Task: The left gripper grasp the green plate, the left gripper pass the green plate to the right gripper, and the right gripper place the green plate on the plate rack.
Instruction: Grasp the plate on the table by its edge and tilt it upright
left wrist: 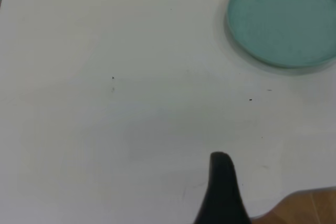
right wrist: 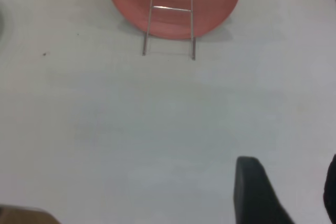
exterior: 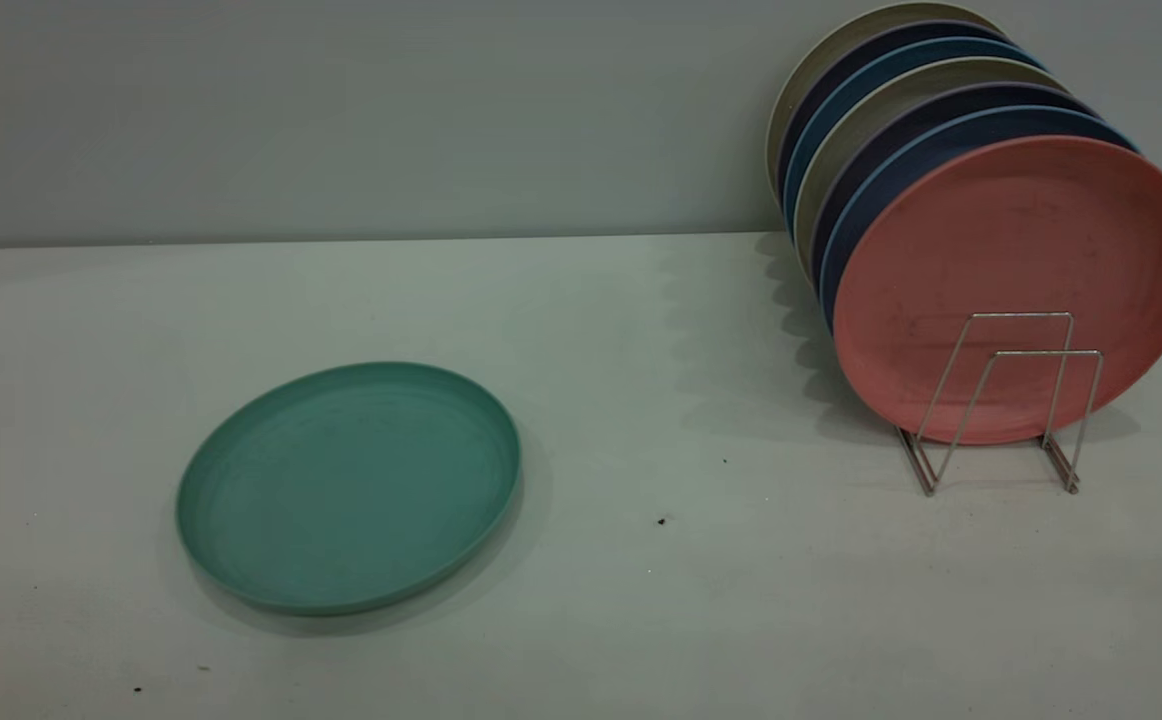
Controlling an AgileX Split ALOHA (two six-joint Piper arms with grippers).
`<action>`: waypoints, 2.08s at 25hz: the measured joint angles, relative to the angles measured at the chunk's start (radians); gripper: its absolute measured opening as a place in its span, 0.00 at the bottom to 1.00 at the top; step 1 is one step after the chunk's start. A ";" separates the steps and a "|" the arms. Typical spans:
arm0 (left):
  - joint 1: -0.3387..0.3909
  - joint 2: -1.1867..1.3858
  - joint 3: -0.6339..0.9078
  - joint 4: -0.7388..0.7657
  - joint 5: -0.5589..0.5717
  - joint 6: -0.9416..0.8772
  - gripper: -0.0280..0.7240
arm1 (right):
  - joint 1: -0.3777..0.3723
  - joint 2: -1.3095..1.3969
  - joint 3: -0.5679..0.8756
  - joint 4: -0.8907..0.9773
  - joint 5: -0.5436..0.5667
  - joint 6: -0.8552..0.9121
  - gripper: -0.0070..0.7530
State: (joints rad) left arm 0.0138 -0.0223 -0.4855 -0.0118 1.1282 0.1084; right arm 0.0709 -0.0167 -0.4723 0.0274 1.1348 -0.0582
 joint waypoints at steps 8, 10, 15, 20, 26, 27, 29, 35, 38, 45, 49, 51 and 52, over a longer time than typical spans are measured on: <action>0.000 0.000 0.000 0.000 0.001 0.001 0.82 | 0.000 0.000 0.000 0.000 0.000 0.000 0.46; 0.000 0.000 0.000 0.000 0.002 0.001 0.82 | 0.000 0.000 0.000 0.000 0.000 0.000 0.46; 0.000 0.000 0.000 0.000 0.002 0.001 0.82 | 0.000 0.000 0.000 0.000 0.000 0.000 0.46; 0.000 0.000 0.000 0.000 0.002 0.001 0.82 | 0.000 0.000 0.000 0.000 0.000 0.000 0.46; 0.000 0.000 0.000 0.000 0.002 0.001 0.82 | 0.000 0.000 0.000 0.000 0.000 0.000 0.46; 0.000 0.000 0.000 0.000 0.002 0.002 0.82 | 0.000 0.000 0.000 0.000 0.000 0.000 0.46; 0.000 0.000 0.000 0.000 0.002 0.002 0.82 | 0.000 0.000 0.000 0.000 0.000 0.000 0.46; 0.000 0.000 0.000 0.000 0.002 0.002 0.82 | 0.000 0.000 0.000 0.000 0.000 0.000 0.46; 0.000 0.000 0.000 0.000 0.002 0.002 0.82 | 0.000 0.000 0.000 0.000 0.000 0.001 0.46; 0.000 0.077 -0.063 0.000 -0.031 -0.024 0.82 | 0.000 0.090 -0.066 0.028 -0.036 0.004 0.51; 0.000 0.290 -0.160 -0.013 -0.116 -0.029 0.82 | 0.000 0.283 -0.150 0.036 -0.151 0.003 0.61; 0.000 0.419 -0.224 -0.035 -0.147 -0.029 0.82 | 0.000 0.387 -0.198 0.038 -0.212 -0.005 0.65; 0.000 0.490 -0.249 -0.041 -0.162 -0.028 0.82 | 0.000 0.444 -0.215 0.038 -0.238 -0.015 0.66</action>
State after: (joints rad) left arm 0.0138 0.4677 -0.7344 -0.0530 0.9666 0.0807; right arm 0.0709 0.4272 -0.6877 0.0652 0.8972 -0.0736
